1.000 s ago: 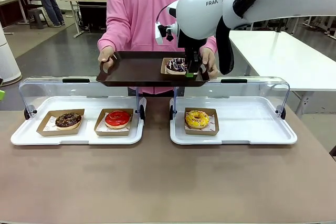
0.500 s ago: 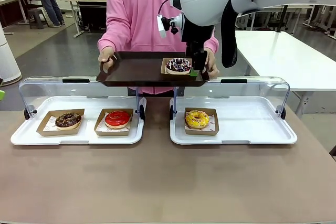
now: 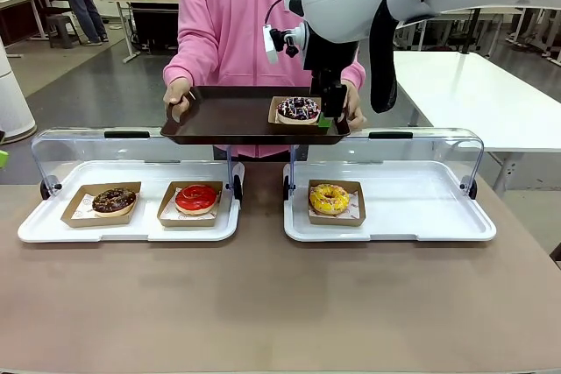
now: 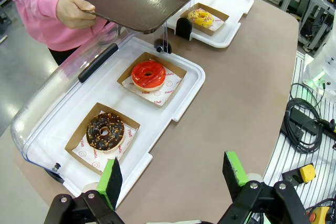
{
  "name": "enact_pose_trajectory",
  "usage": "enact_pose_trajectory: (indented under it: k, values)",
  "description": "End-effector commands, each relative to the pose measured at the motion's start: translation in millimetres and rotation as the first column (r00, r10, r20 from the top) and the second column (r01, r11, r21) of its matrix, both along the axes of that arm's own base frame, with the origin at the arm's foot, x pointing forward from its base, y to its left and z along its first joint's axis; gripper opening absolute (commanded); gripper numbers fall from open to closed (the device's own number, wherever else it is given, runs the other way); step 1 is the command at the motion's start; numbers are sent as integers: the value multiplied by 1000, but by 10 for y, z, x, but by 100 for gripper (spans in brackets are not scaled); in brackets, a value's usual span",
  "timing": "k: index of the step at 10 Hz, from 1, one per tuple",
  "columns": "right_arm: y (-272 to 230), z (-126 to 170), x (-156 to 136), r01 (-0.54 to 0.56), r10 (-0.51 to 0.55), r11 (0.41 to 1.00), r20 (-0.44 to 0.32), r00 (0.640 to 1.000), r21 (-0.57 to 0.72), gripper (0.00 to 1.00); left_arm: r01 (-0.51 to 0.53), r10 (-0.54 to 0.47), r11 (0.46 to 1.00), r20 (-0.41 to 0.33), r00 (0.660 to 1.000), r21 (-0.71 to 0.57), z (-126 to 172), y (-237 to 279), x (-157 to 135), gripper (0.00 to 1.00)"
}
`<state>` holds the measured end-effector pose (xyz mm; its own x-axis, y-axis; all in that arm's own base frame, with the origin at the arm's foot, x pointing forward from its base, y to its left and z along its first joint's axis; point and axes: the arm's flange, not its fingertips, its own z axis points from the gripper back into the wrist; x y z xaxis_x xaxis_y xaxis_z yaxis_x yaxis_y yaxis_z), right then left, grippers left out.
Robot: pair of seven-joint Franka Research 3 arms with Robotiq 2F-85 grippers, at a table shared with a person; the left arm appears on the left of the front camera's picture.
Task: Provide the desired donut to the person.
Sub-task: Place the picked Paper togo box onto the Handle tray extended by the person, then pick up and lift the Paper togo box containing the Donut pointed at by the person.
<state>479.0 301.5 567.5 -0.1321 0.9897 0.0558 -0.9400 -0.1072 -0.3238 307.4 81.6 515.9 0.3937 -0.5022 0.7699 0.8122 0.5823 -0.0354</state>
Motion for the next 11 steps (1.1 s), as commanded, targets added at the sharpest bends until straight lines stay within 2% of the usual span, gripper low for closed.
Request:
enact_pose_trajectory:
  k: [1, 11]
  values:
    - [0, -2, 4, -1, 1, 1000, 2, 1000, 2, 100, 16, -16, 1000, 15, 1000, -11, -10, 27, 1, 100]
    - [0, -2, 4, -1, 1, 1000, 2, 1000, 2, 100, 16, -16, 1000, 15, 1000, -11, -10, 27, 1, 100]
